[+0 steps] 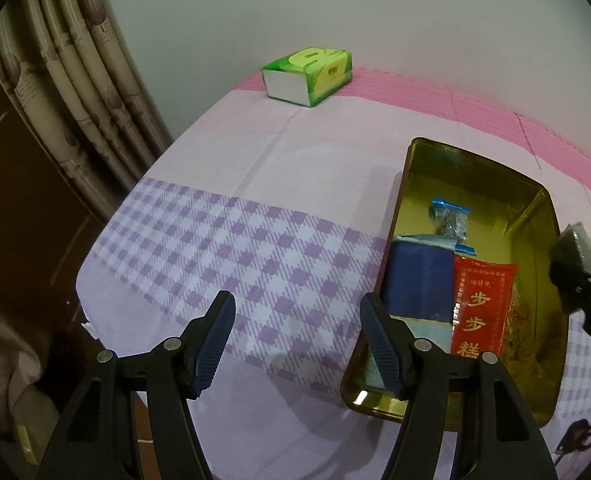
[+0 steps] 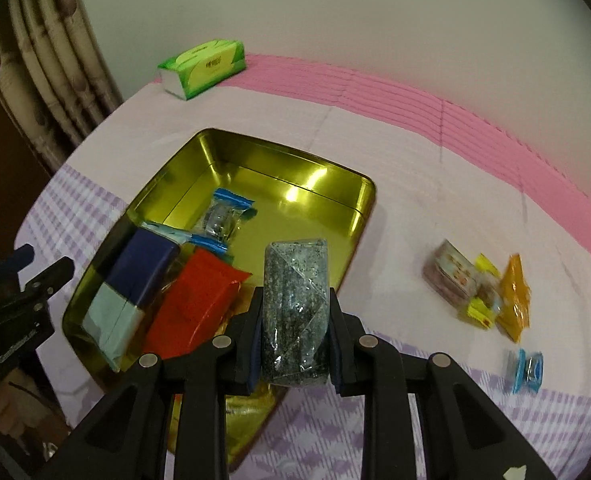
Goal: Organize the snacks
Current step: 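Carry the seaweed pack with the right tool over the gold tin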
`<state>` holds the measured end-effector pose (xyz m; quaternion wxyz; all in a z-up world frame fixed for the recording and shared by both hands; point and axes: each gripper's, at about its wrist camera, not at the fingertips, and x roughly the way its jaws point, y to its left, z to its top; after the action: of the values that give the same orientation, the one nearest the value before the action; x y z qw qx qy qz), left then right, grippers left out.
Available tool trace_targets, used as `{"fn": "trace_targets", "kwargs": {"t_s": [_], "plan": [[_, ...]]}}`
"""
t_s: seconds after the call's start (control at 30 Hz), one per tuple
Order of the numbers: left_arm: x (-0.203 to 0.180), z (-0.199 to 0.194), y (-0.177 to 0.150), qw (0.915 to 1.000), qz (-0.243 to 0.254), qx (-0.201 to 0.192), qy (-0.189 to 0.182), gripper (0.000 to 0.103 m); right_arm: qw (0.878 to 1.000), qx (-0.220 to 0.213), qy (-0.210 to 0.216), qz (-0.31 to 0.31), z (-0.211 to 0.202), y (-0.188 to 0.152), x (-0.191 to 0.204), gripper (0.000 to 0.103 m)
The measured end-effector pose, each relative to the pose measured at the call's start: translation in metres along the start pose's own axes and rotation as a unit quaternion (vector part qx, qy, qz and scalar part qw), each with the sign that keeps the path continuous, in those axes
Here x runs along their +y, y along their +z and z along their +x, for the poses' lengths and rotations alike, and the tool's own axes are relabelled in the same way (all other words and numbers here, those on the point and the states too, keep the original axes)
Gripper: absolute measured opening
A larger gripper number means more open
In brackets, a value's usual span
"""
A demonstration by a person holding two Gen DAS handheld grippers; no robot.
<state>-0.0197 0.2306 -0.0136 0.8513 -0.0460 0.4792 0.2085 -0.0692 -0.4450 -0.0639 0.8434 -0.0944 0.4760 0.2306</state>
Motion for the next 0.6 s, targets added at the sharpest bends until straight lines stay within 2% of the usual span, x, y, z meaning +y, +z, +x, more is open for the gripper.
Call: {"fn": "trace_targets", "kwargs": {"t_s": [0.2,0.43,0.5,0.53,0.6], "plan": [[0.000,0.001,0.000,1.0000,-0.001,0.004,-0.002,0.065,1.000,0.000,-0.018,-0.016,0.002,0.007,0.002,0.024],[-0.001,0.002,0.000,1.0000,-0.001,0.004,-0.001,0.065,0.999,-0.011,-0.032,-0.025,-0.006,-0.003,-0.001,0.024],[-0.001,0.002,0.000,1.0000,-0.002,0.004,-0.002,0.066,0.999,-0.010,-0.027,-0.023,-0.005,-0.003,-0.002,0.024],[-0.001,0.002,0.000,1.0000,-0.002,0.004,-0.002,0.065,0.999,-0.009,-0.024,-0.020,-0.006,0.012,-0.002,0.024],[-0.001,0.002,0.000,1.0000,-0.002,0.004,-0.001,0.065,1.000,-0.007,-0.020,-0.019,-0.008,0.007,-0.005,0.024]]}}
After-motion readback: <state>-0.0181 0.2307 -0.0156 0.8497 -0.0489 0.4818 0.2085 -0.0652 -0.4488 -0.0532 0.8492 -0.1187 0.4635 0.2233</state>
